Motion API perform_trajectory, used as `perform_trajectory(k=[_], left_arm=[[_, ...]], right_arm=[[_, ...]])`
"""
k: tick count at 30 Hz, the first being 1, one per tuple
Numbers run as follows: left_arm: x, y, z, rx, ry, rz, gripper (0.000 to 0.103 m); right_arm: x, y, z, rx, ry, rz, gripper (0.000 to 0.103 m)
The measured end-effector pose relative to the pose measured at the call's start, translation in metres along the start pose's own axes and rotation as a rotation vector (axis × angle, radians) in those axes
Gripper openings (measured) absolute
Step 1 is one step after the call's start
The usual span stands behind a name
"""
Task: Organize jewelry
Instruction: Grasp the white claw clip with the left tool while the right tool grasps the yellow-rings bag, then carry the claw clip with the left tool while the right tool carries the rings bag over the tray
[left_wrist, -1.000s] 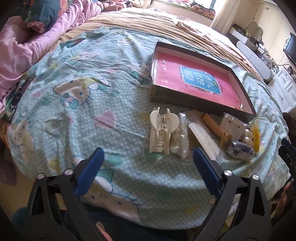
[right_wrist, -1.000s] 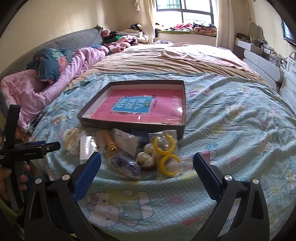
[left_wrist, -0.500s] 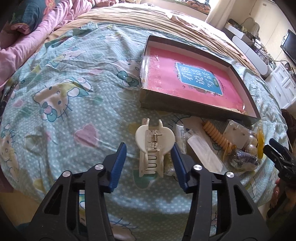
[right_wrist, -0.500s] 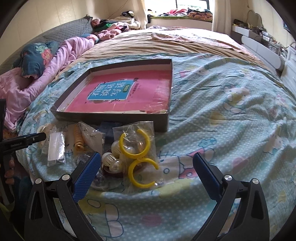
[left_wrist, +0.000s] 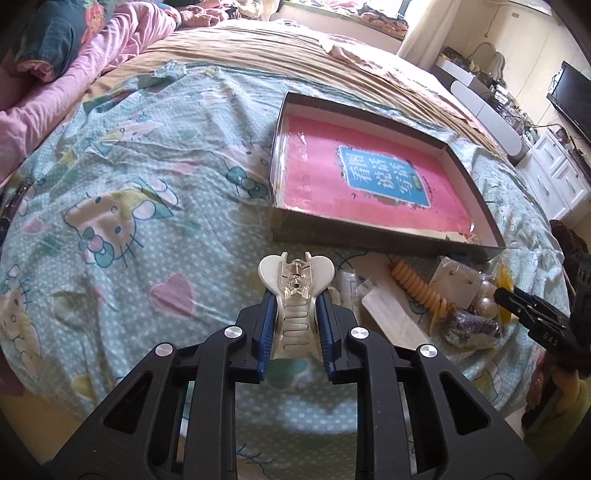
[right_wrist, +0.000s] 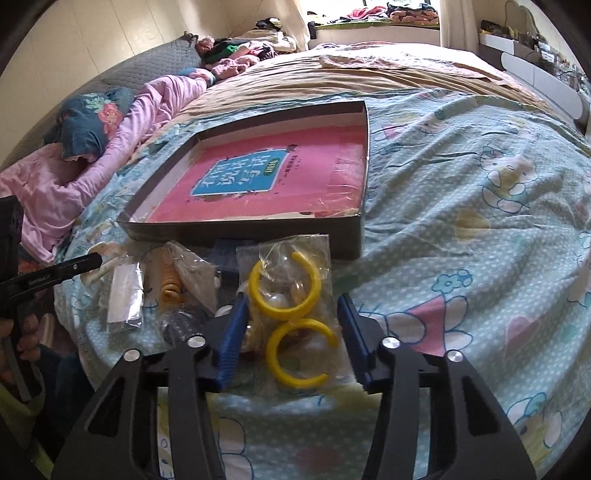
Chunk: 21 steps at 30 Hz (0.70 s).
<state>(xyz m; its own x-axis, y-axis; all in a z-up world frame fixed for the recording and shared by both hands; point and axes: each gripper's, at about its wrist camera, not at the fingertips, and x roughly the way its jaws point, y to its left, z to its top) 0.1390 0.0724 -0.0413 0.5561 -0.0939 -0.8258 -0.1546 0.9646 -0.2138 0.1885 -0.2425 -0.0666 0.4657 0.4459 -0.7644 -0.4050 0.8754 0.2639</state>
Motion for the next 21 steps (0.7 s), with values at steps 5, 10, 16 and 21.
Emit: perform_trajectory(k=[5,10,16,21], left_arm=[[-0.01,-0.003,0.009,0.006,-0.023,-0.017,0.014],[-0.021,-0.013,0.022,0.019,-0.053,-0.044,0.014],[-0.021,-0.023,0.046,0.036,-0.084,-0.05,0.014],[-0.011,-0.028,0.067,0.033,-0.1,-0.054,0.014]], right_arm=[[-0.011,0.003,0.003,0.006,-0.029,0.022,0.041],[-0.034,0.006,0.017,0.005,-0.092,0.038,0.041],[-0.04,0.008,0.046,-0.009,-0.144,0.037,0.041],[-0.03,0.007,0.068,-0.01,-0.16,0.03,0.041]])
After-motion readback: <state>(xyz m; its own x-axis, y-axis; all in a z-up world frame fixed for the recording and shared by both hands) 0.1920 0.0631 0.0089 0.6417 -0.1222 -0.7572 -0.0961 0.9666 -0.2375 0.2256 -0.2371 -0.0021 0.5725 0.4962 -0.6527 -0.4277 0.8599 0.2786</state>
